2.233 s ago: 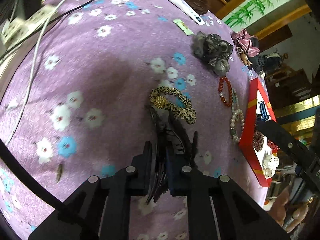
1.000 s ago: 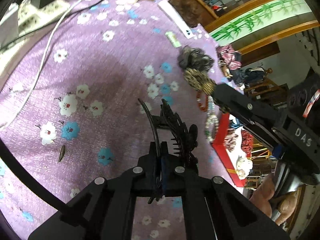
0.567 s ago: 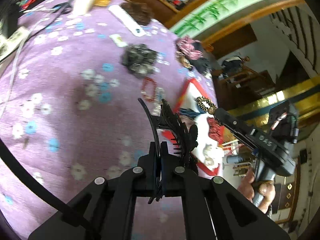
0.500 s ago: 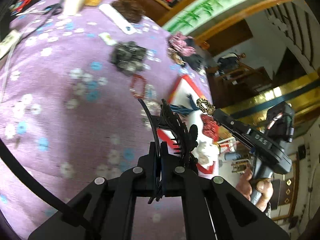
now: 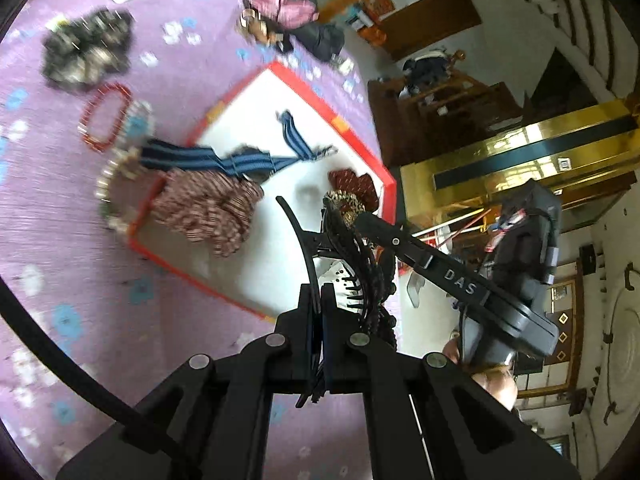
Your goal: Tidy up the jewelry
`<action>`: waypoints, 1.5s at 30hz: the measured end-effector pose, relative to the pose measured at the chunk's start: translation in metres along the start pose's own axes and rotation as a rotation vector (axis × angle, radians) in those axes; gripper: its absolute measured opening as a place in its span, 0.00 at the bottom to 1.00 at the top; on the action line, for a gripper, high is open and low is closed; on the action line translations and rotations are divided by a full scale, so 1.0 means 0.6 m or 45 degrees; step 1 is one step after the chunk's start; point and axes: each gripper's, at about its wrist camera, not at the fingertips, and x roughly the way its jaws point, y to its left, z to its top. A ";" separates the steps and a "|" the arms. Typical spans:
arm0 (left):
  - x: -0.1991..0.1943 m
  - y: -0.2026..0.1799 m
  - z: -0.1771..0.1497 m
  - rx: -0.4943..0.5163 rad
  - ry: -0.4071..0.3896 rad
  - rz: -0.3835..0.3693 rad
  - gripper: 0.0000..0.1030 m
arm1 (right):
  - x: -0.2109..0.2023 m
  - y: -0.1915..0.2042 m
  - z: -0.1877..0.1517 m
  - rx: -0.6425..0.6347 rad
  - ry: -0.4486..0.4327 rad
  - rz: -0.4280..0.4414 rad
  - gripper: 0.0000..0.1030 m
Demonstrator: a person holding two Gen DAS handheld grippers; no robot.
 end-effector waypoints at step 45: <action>-0.249 0.195 -0.156 -0.259 -0.329 0.484 0.44 | 0.132 0.202 -0.127 -0.520 0.202 -0.204 0.34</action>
